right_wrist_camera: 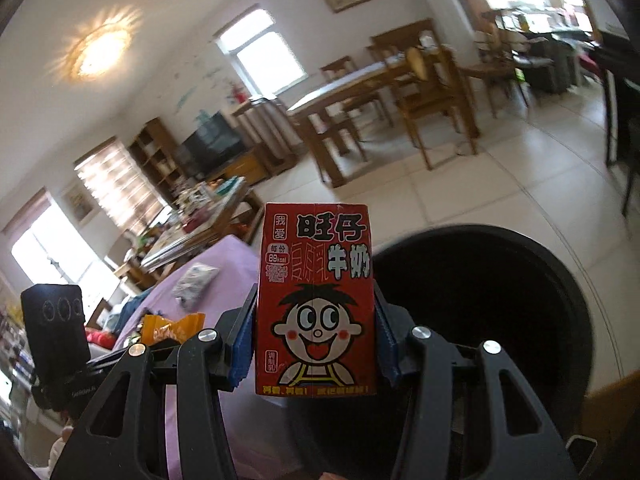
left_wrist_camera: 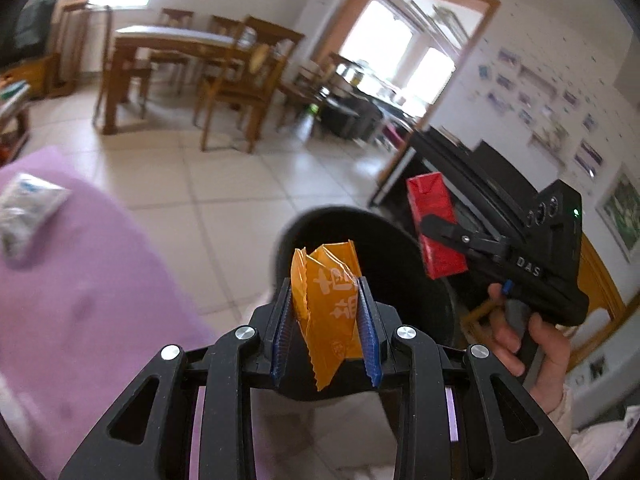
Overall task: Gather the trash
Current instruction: 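Carry both items over the black bin and open both tools to drop them, then grasp the white tissue with the right tool while the left grasps the yellow wrapper, then carry the tissue and yellow wrapper over the black bin, then open both tools to drop the tissue and yellow wrapper into the bin, then grasp the silver wet-wipe packet with the right tool, then carry the wipe packet over the black bin and open the right tool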
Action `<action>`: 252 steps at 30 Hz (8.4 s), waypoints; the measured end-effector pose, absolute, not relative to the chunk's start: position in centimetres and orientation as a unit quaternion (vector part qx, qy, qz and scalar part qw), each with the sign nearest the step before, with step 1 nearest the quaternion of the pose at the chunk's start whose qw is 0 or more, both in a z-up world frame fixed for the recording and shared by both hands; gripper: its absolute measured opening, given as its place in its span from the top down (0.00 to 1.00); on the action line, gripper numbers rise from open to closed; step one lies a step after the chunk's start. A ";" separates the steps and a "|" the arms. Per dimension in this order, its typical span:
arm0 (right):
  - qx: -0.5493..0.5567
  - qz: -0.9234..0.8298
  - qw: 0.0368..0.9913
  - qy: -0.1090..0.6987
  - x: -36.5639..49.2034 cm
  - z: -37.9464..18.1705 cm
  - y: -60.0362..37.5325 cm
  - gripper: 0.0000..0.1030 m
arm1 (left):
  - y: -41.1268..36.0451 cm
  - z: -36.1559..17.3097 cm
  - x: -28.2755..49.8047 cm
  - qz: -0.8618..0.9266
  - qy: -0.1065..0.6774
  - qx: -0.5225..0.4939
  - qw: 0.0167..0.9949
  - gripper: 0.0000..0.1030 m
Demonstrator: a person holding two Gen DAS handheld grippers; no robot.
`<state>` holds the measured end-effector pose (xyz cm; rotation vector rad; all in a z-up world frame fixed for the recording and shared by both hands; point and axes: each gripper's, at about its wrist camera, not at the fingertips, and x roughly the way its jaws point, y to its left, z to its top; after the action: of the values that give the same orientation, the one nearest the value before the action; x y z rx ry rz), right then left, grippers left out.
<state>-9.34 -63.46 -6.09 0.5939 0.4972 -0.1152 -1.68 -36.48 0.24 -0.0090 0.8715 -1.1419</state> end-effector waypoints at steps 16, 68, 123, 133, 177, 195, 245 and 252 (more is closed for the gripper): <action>0.311 -0.084 0.908 0.267 -12.4 -10.9 -66.0 0.52 | -46.6 -6.6 -4.8 -0.540 0.441 0.063 0.714 0.71; 0.043 0.222 0.889 0.398 5.1 -5.8 -29.8 0.17 | -2.4 -2.6 -0.5 -0.240 0.389 0.164 0.874 0.18; 0.242 0.046 0.937 0.249 -6.5 -3.4 -54.2 0.81 | -21.8 6.9 -0.5 -0.465 0.302 0.075 0.829 0.76; 0.286 -0.034 0.930 0.227 -11.5 -5.4 -61.5 0.81 | -37.0 3.4 -1.9 -0.583 0.329 0.075 0.739 0.76; 0.315 -0.024 0.917 0.245 -9.3 -6.5 -60.7 0.16 | -32.2 1.1 0.5 -0.478 0.341 0.096 0.804 0.25; -0.031 0.131 0.919 0.372 17.5 -6.0 -37.7 0.05 | -15.8 -2.0 16.5 -0.296 0.427 0.060 0.852 0.59; 0.242 0.005 0.943 0.227 -8.1 -3.4 -57.7 0.27 | -30.8 3.2 2.6 -0.483 0.358 -0.032 0.799 0.98; 0.280 -0.046 0.934 0.218 -11.7 -5.5 -62.2 0.27 | -39.5 0.5 -0.9 -0.528 0.377 -0.012 0.761 0.98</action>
<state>-11.75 -62.21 -5.45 0.5726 0.4460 -0.0938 -0.86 -39.53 0.51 -0.0261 0.8204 -1.1503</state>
